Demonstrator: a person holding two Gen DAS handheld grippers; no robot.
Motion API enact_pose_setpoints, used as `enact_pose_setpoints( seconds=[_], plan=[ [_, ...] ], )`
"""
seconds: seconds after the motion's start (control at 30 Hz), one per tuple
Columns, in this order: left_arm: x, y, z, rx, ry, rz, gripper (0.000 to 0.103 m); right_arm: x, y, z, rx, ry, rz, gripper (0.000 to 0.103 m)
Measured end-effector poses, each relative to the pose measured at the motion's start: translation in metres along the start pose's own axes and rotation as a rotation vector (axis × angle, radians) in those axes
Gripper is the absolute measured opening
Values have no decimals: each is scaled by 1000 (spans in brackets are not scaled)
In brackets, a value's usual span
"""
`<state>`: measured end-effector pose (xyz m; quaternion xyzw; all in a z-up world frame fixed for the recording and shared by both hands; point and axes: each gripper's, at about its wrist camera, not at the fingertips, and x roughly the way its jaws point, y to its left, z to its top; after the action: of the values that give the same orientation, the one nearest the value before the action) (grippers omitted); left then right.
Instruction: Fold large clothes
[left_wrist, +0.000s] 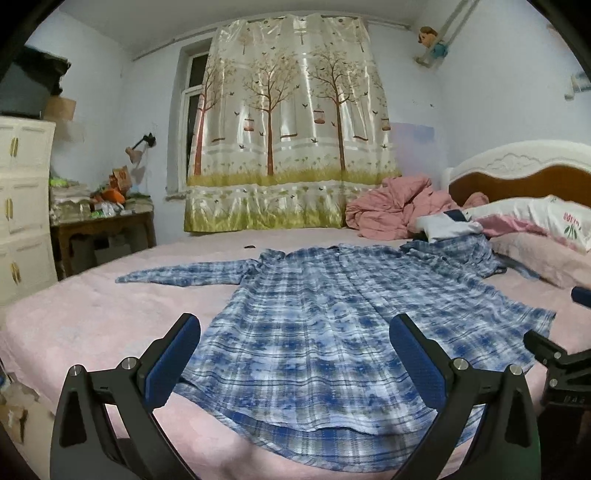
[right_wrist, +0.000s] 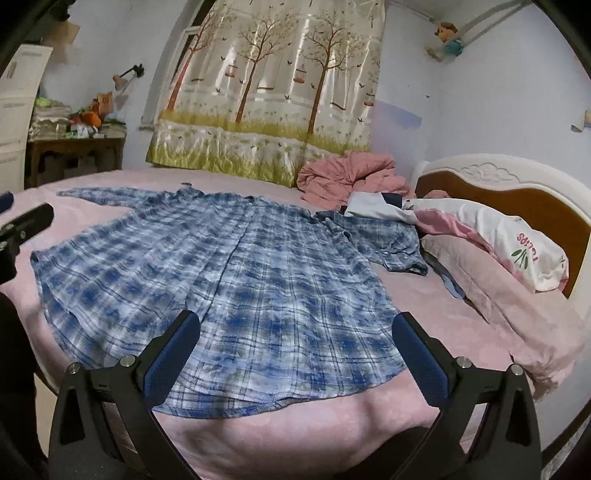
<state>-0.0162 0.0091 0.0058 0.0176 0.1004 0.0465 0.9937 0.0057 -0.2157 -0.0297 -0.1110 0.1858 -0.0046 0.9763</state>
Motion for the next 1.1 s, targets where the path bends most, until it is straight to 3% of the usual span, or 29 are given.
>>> enact_pose_setpoints(
  seconds=[0.3, 0.47, 0.83, 1.1],
  plan=[
    [3, -13, -8, 46, 21, -1, 103, 7, -4, -2, 13, 21, -2, 103],
    [4, -8, -8, 5, 37, -27, 103, 6, -7, 3, 46, 30, 12, 103],
    [6, -3, -8, -8, 48, -16, 103, 4, -7, 5, 61, 23, -2, 103],
    [10, -3, -12, 2, 62, -19, 103, 14, -14, 3, 100, 63, 18, 103]
  ],
)
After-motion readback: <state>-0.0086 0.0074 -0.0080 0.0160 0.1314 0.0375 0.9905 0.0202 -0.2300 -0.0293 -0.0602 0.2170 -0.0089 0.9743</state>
